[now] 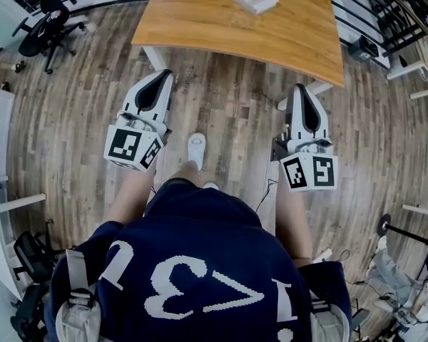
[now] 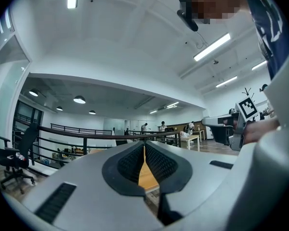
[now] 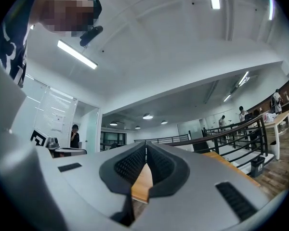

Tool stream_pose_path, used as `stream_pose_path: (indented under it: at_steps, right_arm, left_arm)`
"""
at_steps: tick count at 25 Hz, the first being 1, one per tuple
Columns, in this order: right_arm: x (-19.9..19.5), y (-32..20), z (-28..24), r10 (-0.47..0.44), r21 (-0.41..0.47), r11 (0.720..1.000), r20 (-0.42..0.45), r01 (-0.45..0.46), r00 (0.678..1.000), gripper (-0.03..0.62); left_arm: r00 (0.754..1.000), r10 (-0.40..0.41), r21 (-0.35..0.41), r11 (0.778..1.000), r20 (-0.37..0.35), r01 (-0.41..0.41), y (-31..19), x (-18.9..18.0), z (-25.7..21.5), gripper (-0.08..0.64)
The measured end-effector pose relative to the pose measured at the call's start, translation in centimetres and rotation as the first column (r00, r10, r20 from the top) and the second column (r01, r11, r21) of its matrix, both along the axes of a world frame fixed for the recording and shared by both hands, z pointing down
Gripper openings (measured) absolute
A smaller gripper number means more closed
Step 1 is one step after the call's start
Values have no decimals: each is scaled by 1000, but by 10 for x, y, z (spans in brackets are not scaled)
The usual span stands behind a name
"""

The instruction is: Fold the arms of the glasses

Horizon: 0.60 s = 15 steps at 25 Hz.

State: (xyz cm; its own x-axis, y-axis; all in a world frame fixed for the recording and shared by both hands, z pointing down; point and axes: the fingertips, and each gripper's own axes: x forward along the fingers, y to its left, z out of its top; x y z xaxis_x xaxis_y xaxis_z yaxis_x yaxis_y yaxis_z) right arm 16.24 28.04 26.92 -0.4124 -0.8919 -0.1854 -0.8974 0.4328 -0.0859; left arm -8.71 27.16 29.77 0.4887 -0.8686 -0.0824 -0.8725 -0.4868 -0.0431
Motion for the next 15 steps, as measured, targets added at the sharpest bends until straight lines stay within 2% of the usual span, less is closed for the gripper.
stream_pose_path:
  at_steps: [10,15]
  right_arm:
    - [-21,-128,-20,65,28,998,-5,-65,998,29]
    - [-34,-168,-30,97,44,994,9,-98,995,29]
  left_arm:
    - [997,78,25,997,-5,-77,-145,-22,-14,21]
    - [994,108,47,993,-4,-108,-197,-35,-26,21]
